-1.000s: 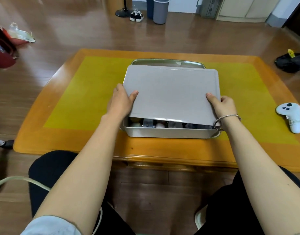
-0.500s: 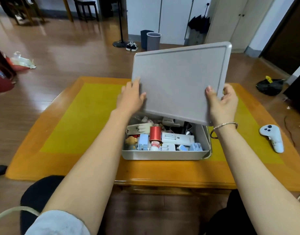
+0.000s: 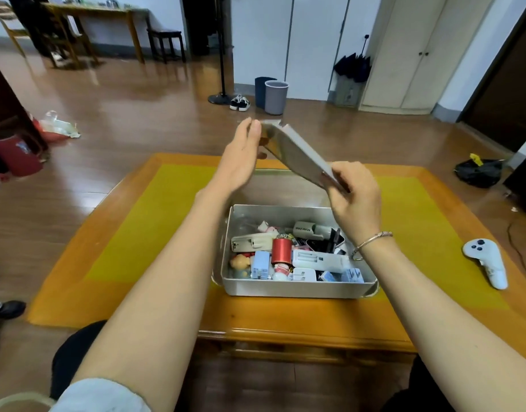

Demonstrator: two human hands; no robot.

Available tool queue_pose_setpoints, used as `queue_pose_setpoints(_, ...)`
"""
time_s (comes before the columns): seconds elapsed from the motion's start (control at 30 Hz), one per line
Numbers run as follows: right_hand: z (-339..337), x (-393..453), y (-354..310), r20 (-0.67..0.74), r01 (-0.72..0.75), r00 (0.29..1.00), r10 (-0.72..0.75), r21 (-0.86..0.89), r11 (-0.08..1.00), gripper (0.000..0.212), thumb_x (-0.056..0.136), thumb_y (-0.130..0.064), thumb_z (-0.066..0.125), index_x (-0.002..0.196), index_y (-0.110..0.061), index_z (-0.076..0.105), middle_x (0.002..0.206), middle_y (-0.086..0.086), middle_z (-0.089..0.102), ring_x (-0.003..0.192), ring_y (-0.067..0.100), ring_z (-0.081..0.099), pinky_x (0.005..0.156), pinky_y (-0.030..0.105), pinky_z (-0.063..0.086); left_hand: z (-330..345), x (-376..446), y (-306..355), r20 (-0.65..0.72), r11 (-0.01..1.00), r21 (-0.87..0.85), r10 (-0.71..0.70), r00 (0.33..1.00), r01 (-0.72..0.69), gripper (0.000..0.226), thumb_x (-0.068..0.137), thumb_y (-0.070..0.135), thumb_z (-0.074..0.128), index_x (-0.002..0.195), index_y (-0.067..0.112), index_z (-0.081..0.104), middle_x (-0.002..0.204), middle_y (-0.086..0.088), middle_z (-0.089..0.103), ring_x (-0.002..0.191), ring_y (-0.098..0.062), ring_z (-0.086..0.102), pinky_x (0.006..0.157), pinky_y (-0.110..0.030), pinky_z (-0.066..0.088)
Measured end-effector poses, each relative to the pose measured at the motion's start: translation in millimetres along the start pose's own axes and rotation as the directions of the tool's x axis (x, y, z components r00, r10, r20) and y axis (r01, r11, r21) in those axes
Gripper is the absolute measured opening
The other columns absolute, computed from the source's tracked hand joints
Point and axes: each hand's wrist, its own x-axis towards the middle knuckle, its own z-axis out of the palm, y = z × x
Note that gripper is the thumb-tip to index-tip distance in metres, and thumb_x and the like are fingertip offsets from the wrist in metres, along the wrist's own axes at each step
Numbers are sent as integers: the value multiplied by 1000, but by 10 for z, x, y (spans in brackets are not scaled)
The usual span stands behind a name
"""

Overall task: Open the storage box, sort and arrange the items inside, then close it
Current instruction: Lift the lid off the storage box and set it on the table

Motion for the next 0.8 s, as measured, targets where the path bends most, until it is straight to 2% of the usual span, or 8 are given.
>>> queue_pose_setpoints(0.1,75,-94,9,88,155,986,-144,-132,979,4,87,-12,62,84,-12,64,77,-2,60,77,19,49,67,27,28,-129,8,-33,70,985,-84,-144,987,149,50,98,53,29,129,16,43,95,4,63,78,-10,69,71,-33,48)
queue_pose_setpoints(0.2,124,-191,28,197,221,963,-184,-188,957,5,84,-12,67,81,-14,63,74,-4,59,76,21,51,68,26,23,-201,-31,-194,131,942,-185,-260,957,281,40,97,24,44,134,12,43,102,-1,58,68,-10,65,59,-29,51)
queue_pose_setpoints(0.27,151,-247,43,325,220,934,-151,-188,957,9,84,-23,68,91,-17,67,83,-5,64,81,23,54,69,29,27,-220,-86,-319,151,902,-254,-320,935,350,42,94,10,44,136,9,44,108,-8,59,75,-15,62,64,-34,56)
queue_pose_setpoints(0.4,257,-408,18,501,-154,850,164,-62,986,53,87,-61,34,113,-25,63,110,-8,62,102,7,45,82,28,27,-284,-225,-585,104,884,-264,-371,923,385,48,91,-3,38,137,11,44,109,-7,63,85,-14,64,61,-23,52)
queue_pose_setpoints(0.47,358,-457,82,451,-409,799,397,-76,909,54,90,-56,35,122,-19,57,123,0,58,115,15,47,96,37,35,-344,-287,-730,97,883,-257,-380,920,392,53,92,-7,36,141,12,38,120,-10,59,98,-19,62,68,-23,52)
queue_pose_setpoints(0.57,543,-435,127,480,-677,578,660,-169,716,54,92,-39,52,135,-8,42,130,14,52,118,29,49,100,43,40,-438,-359,-898,116,891,-255,-358,926,376,57,91,-12,33,142,13,35,127,-14,58,111,-24,59,84,-30,51)
queue_pose_setpoints(0.67,764,-392,31,579,-785,448,681,-109,609,28,94,-26,50,111,-6,58,95,14,62,81,26,56,74,31,43,-587,-411,-1034,87,904,-218,-358,930,368,59,91,-13,32,143,15,34,131,-12,55,117,-24,56,90,-30,49)
queue_pose_setpoints(0.8,1069,-380,-182,576,-718,496,650,-148,680,32,95,-19,47,64,-13,50,64,8,50,69,25,47,60,29,25,-820,-508,-1187,-56,930,-93,-361,931,355,56,94,-8,30,144,16,34,128,-4,54,98,-13,57,67,-18,51)
